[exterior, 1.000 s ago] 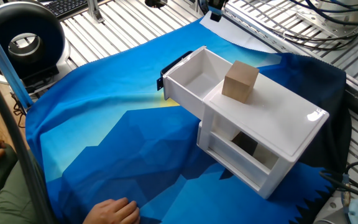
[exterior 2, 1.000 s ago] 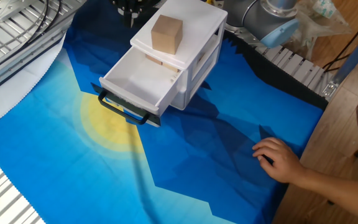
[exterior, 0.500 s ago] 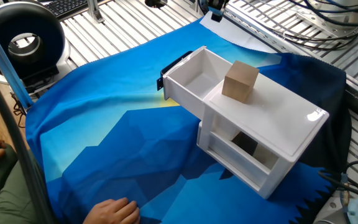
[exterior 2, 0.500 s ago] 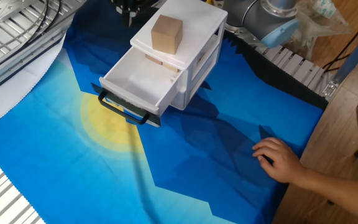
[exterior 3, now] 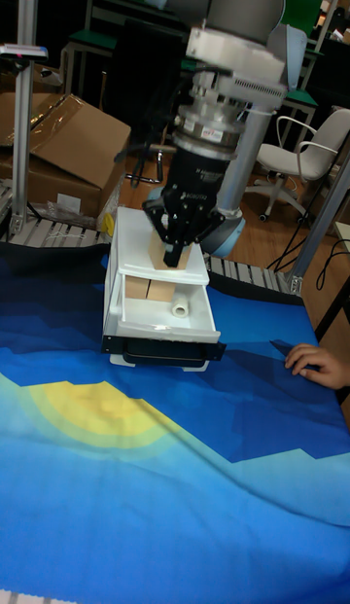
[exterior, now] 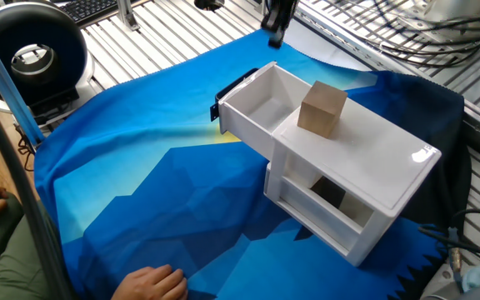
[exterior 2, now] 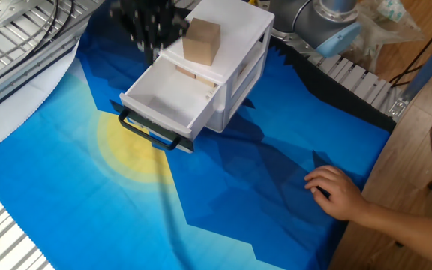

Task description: Take something out of a drawer

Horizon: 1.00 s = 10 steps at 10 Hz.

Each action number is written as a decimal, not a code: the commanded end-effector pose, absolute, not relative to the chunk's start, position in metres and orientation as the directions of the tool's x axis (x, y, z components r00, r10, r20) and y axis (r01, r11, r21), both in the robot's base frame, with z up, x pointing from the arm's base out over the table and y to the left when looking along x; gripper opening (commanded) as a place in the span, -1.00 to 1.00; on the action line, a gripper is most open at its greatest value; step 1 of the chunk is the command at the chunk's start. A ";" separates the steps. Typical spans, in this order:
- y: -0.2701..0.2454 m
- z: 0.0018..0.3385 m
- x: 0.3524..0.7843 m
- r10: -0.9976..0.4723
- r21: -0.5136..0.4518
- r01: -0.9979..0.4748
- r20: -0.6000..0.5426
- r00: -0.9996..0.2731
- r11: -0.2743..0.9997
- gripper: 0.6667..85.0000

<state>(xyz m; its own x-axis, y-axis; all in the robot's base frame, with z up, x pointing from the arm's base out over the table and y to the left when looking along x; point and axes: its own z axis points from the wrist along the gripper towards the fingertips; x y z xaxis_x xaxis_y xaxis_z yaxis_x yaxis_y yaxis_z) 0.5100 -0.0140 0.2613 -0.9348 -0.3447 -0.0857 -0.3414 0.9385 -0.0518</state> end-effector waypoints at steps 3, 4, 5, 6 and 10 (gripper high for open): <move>-0.022 0.247 0.490 -0.082 -0.021 -0.082 0.001 -0.997 0.996 -0.60; -0.030 0.251 0.488 -0.079 -0.021 -0.079 0.001 -0.997 0.997 -0.57; -0.035 0.254 0.485 -0.073 -0.036 -0.073 0.004 -0.997 0.997 -0.57; -0.036 0.255 0.484 -0.057 -0.048 -0.057 0.010 -0.998 0.997 -0.59; -0.044 0.257 0.485 -0.022 -0.057 -0.022 0.000 -1.000 0.998 -0.99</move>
